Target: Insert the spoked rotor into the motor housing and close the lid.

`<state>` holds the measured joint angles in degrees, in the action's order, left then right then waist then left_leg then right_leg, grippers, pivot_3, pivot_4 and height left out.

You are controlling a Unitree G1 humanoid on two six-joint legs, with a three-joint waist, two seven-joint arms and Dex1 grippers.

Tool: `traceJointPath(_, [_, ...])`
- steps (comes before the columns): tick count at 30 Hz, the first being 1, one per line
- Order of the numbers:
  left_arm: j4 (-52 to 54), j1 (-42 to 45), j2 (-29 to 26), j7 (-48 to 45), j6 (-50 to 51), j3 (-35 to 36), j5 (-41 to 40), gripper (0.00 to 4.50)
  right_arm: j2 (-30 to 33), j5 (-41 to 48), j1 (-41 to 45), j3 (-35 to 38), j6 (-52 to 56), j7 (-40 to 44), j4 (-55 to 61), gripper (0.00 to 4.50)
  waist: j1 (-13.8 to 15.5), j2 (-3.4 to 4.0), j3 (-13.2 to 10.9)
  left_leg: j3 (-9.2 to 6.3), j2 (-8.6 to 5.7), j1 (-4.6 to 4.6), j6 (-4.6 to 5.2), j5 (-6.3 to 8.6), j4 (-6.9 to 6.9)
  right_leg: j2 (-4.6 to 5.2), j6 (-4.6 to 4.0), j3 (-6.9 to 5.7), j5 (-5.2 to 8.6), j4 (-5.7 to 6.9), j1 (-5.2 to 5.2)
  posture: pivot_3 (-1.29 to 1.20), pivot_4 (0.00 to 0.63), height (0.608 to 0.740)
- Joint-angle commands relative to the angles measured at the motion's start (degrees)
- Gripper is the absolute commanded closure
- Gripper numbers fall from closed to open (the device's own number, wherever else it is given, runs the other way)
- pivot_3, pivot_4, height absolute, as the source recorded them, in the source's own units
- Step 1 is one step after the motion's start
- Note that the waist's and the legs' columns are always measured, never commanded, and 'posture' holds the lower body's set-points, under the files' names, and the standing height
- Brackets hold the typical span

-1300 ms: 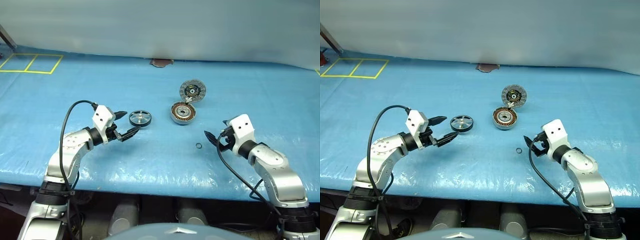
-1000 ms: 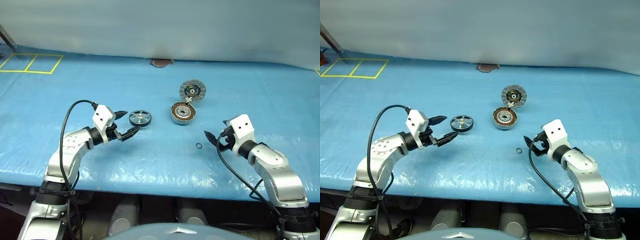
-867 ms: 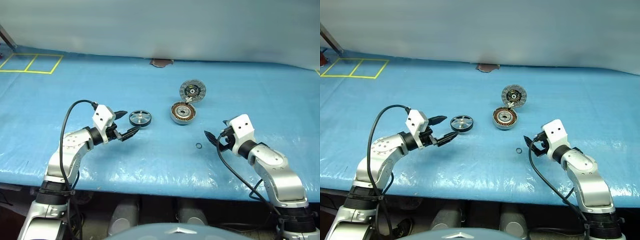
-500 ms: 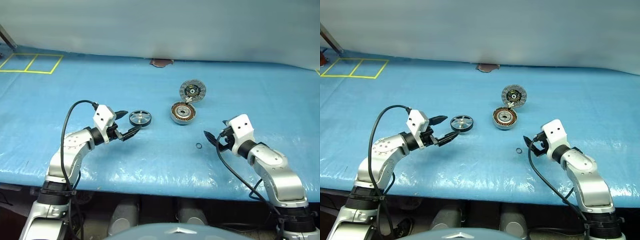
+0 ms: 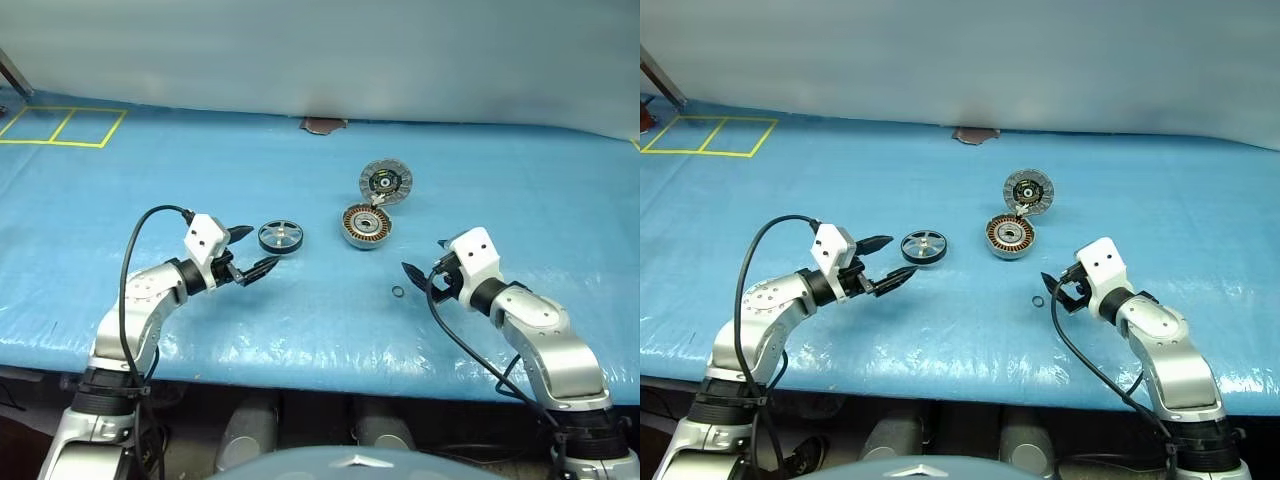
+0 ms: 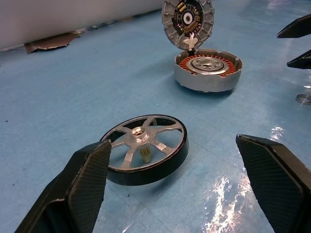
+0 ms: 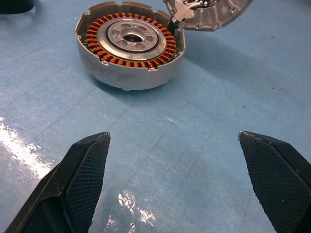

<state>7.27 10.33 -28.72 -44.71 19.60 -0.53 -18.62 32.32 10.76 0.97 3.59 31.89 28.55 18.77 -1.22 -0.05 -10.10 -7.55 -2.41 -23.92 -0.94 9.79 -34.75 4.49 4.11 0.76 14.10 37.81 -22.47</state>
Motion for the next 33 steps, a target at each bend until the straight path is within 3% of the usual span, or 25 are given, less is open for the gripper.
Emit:
traceJointPath(1, [2.6, -0.91, -1.29, 0.27, -0.16, 1.76, -0.38, 0.0, 2.86, -1.08, 1.53, -1.11, 0.74, 1.77, 2.5, 0.04, -0.02, 0.0, 0.0, 0.0, 0.0, 0.0, 0.0, 0.0, 0.0, 0.0, 0.0, 0.0, 0.0, 0.0, 0.0, 0.0, 0.15, 0.74])
traceJointPath(5, [1.93, -0.48, -1.63, 0.82, -0.51, 2.13, -0.31, 0.0, 9.84, -1.24, 6.61, -5.77, 2.53, 9.74, 3.54, 0.04, -0.09, -0.02, -0.02, 0.06, 0.0, -0.02, 0.0, 0.0, -0.02, 0.02, 0.0, 0.02, 0.0, 0.0, -0.04, 0.0, 0.15, 0.74])
traceJointPath(8, [2.21, -0.16, -1.17, 0.72, -0.4, 1.54, -0.63, 0.0, 13.02, -2.71, 15.17, -12.8, 3.05, 16.52, 0.67, 0.04, -0.29, -0.09, -0.06, 0.06, 0.02, -0.01, 0.0, 0.0, -0.07, 0.02, 0.01, -0.01, -0.01, 0.01, -0.01, 0.0, 0.15, 0.74])
traceJointPath(12, [2.3, -1.06, -0.56, 1.19, -0.88, 1.16, -0.23, 0.0, 13.92, -8.63, 28.18, -22.92, 0.81, 24.13, -7.3, 0.04, -0.58, -0.14, -0.09, 0.1, 0.04, 0.0, 0.0, 0.0, -0.08, 0.02, 0.02, -0.01, -0.03, 0.0, -0.03, 0.0, 0.15, 0.74])
traceJointPath(17, [3.8, -2.76, -0.35, 2.07, -0.88, 1.61, -0.48, 0.0, 11.01, -13.4, 39.32, -29.86, -3.79, 30.25, -18.97, 0.04, -0.25, -0.23, -0.14, 0.03, -0.02, -0.21, 0.0, 0.01, -0.07, 0.04, 0.26, -0.02, -0.26, -0.07, -0.17, 0.0, 0.15, 0.74])
traceJointPath(24, [6.03, -6.25, -0.4, 3.62, -0.83, 2.67, -0.76, 0.0, 7.45, -18.1, 45.06, -33.17, -10.43, 34.37, -31.42, 0.04, -0.29, -0.25, -0.15, 0.0, -0.03, -0.31, -0.04, 0.04, -0.05, 0.03, 0.06, -0.03, -0.41, -0.07, -0.3, 0.0, 0.15, 0.74])
traceJointPath(33, [7.62, -7.93, -0.65, 4.69, -0.37, 3.29, -0.67, 0.0, 3.31, -21.46, 47.92, -33.01, -15.0, 35.68, -38.74, 0.04, -0.8, -0.25, -0.15, 0.02, -0.01, -0.29, -0.08, 0.02, -0.08, 0.0, 0.07, -0.03, -0.43, -0.01, -0.29, 0.0, 0.15, 0.74])
